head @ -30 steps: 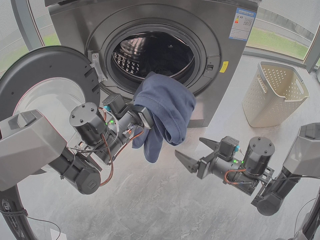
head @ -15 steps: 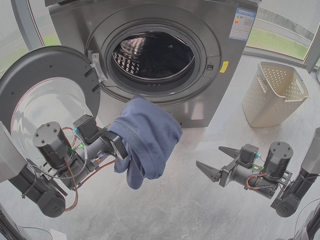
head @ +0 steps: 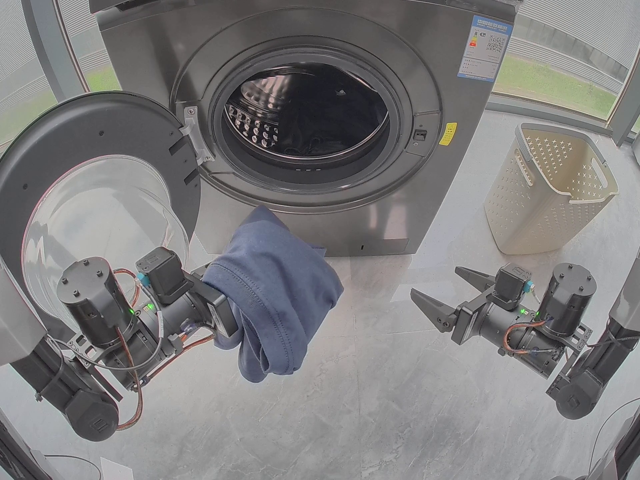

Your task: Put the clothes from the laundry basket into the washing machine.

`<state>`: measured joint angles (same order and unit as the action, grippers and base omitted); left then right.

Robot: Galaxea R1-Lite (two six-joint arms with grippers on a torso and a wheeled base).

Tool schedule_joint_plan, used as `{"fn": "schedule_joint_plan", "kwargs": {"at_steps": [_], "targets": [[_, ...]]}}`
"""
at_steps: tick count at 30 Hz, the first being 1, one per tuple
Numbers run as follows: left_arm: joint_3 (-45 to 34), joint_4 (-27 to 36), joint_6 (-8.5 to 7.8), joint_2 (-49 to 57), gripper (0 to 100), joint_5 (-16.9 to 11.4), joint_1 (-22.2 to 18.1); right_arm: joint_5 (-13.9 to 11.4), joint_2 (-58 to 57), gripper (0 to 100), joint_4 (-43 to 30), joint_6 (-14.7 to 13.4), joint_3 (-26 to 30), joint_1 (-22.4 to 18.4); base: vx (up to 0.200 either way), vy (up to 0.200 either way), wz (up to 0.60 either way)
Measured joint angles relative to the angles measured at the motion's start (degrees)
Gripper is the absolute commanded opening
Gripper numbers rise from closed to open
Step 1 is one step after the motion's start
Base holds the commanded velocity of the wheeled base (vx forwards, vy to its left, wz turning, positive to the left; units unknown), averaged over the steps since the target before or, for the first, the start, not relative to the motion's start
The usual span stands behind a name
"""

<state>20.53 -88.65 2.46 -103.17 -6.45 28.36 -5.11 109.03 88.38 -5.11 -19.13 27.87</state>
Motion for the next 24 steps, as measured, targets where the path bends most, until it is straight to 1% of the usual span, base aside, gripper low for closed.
{"fn": "schedule_joint_plan", "kwargs": {"at_steps": [5,11,15,20,24], "targets": [[0.02,0.00,-0.11,-0.66,0,0.00,-0.07,0.11,0.06,100,0.00,0.00,-0.27,0.16,0.200,0.000,0.00],[0.22,-0.02,-0.61,-1.96,0,0.10,-0.07,0.13,0.06,100,0.00,-0.04,-0.30,0.35,0.000,0.000,0.00],[0.37,-0.11,-1.32,-2.49,0,0.10,0.09,0.13,0.06,100,0.02,-0.06,-0.29,0.49,0.200,0.000,0.00],[0.46,-0.09,-1.54,-2.86,0,0.11,0.02,0.13,0.04,100,0.00,-0.04,-0.24,0.62,0.200,0.000,0.00],[0.48,-0.11,-1.51,-3.00,0,0.11,-0.07,0.13,0.01,100,0.02,-0.04,-0.24,0.66,0.000,0.000,0.00]]}}
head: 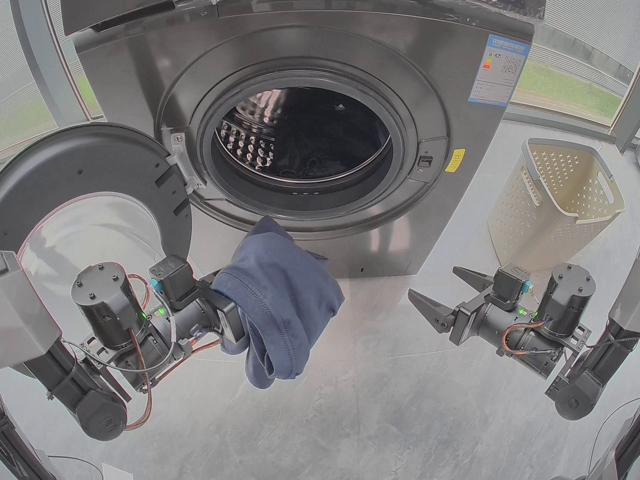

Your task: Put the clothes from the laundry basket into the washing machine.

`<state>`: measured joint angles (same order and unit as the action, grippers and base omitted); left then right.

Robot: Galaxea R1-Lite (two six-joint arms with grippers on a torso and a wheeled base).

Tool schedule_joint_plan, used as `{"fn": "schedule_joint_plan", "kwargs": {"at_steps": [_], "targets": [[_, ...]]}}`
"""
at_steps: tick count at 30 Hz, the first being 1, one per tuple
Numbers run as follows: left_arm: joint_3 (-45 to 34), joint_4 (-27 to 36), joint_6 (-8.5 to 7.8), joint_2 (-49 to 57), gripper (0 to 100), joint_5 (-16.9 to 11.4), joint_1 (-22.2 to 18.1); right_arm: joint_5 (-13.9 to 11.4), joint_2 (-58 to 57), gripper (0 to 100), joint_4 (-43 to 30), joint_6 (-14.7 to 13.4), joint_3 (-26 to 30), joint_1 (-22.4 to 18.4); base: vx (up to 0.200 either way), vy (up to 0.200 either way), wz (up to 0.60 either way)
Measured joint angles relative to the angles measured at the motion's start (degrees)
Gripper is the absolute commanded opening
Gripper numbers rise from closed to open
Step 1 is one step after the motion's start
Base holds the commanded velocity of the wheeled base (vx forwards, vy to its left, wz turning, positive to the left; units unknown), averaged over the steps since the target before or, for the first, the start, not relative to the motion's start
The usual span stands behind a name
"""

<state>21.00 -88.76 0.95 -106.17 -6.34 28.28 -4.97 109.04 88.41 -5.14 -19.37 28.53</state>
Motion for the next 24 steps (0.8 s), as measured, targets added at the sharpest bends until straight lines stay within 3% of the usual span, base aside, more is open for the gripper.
{"fn": "schedule_joint_plan", "kwargs": {"at_steps": [7,17,24], "targets": [[0.16,0.00,0.17,-0.12,0,0.10,-0.06,-0.02,-0.04,100,-0.02,-0.02,0.05,0.27,0.143,0.000,0.00],[0.11,0.00,0.13,-0.26,0,0.05,-0.01,-0.02,-0.12,100,0.00,-0.02,0.02,0.46,0.000,0.000,0.00],[0.22,0.02,0.09,-0.61,0,0.07,-0.06,-0.02,-0.20,100,-0.02,-0.05,0.59,1.40,0.200,0.000,0.00]]}}
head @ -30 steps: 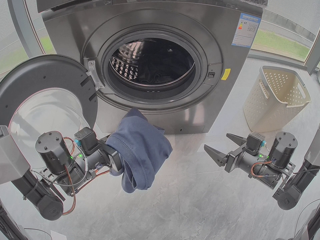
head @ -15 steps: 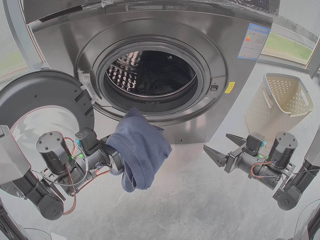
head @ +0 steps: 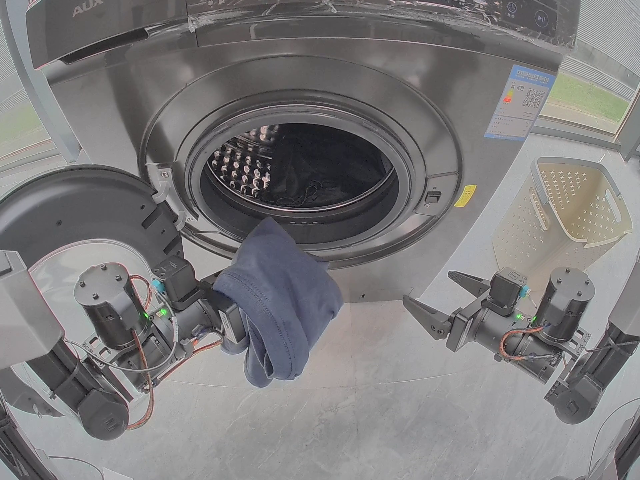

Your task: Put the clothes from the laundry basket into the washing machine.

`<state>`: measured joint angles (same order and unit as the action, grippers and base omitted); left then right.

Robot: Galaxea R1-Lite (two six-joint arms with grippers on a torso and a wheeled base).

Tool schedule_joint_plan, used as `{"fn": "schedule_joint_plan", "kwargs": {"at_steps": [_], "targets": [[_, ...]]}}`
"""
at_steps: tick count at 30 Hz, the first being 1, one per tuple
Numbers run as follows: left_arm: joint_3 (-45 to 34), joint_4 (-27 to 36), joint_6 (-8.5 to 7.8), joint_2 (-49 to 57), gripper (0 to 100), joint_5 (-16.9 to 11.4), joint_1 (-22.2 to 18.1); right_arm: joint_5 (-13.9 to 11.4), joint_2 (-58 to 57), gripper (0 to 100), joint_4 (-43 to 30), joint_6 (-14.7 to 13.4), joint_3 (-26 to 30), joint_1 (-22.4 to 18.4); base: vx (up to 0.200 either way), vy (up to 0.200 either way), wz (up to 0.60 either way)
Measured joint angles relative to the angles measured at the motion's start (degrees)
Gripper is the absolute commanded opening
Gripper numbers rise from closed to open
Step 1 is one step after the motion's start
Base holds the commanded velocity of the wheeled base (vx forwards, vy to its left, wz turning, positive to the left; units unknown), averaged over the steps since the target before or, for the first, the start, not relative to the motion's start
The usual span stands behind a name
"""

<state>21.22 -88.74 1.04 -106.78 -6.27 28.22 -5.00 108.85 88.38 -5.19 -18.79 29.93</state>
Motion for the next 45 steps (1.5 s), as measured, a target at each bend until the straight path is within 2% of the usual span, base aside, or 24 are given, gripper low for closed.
{"fn": "schedule_joint_plan", "kwargs": {"at_steps": [20,25,32,36,45], "targets": [[0.33,0.00,-0.02,-1.00,0,0.26,0.30,-0.24,-0.02,100,-0.02,0.05,1.26,0.63,0.020,0.000,0.00],[0.38,0.00,0.05,-1.27,0,0.30,0.39,-0.24,-0.11,100,0.00,0.07,1.29,0.63,0.200,0.000,0.00],[0.71,-0.06,0.90,-1.27,0,0.35,0.74,-0.24,-0.45,100,-0.04,0.09,1.45,0.80,0.029,0.000,0.00],[2.12,-0.13,1.78,-1.41,0,0.85,2.36,-0.24,-0.69,100,-0.06,0.16,2.67,2.71,0.000,0.000,0.00],[11.50,-0.09,3.85,-5.00,0,1.56,5.23,-0.15,-1.24,100,-0.06,0.18,4.35,4.96,0.000,0.000,0.00]]}}
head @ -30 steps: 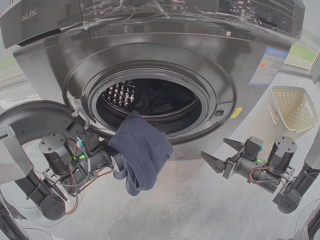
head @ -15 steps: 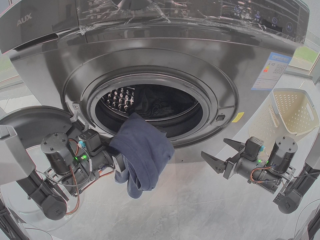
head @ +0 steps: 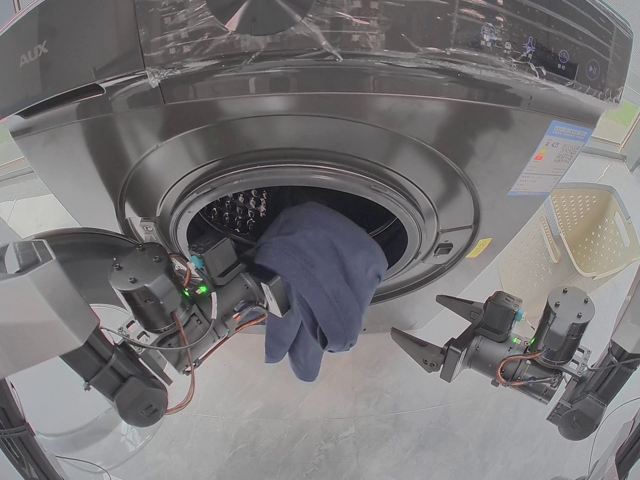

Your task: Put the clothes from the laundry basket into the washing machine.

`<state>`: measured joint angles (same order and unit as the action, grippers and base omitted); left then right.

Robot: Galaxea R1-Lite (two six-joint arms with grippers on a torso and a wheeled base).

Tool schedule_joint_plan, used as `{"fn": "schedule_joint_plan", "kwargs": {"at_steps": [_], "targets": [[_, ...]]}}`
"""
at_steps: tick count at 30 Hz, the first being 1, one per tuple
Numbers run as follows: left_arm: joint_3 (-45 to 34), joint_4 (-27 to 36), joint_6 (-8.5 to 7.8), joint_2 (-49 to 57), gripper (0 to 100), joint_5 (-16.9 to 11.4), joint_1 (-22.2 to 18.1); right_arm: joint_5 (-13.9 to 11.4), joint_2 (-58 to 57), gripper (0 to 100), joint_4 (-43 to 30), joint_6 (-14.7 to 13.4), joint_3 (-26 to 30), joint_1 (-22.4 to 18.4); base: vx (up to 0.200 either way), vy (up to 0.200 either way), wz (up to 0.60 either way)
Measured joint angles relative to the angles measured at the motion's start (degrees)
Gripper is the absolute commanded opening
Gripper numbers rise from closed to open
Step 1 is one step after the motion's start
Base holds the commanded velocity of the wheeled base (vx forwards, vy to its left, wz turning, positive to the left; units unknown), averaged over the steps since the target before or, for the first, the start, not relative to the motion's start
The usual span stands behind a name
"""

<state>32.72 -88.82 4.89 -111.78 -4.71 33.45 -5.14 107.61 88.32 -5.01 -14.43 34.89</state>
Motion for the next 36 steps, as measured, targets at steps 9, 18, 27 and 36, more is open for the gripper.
{"fn": "schedule_joint_plan", "kwargs": {"at_steps": [9,18,27,36], "targets": [[11.79,0.20,1.57,-8.34,0,1.67,0.09,0.13,-0.09,100,0.02,0.00,0.24,0.78,0.000,0.000,0.00],[24.22,1.32,2.22,-17.16,0,3.40,-1.48,0.11,-0.05,100,0.06,-0.02,0.29,0.89,0.000,0.000,0.00],[36.07,9.18,2.35,-21.97,0,5.77,-3.28,0.11,0.16,100,0.06,-0.07,0.24,0.94,0.000,0.000,0.00],[50.80,16.04,2.39,-26.54,0,8.69,-4.07,0.13,0.46,100,0.04,-0.10,0.27,1.16,0.000,0.000,0.00]]}}
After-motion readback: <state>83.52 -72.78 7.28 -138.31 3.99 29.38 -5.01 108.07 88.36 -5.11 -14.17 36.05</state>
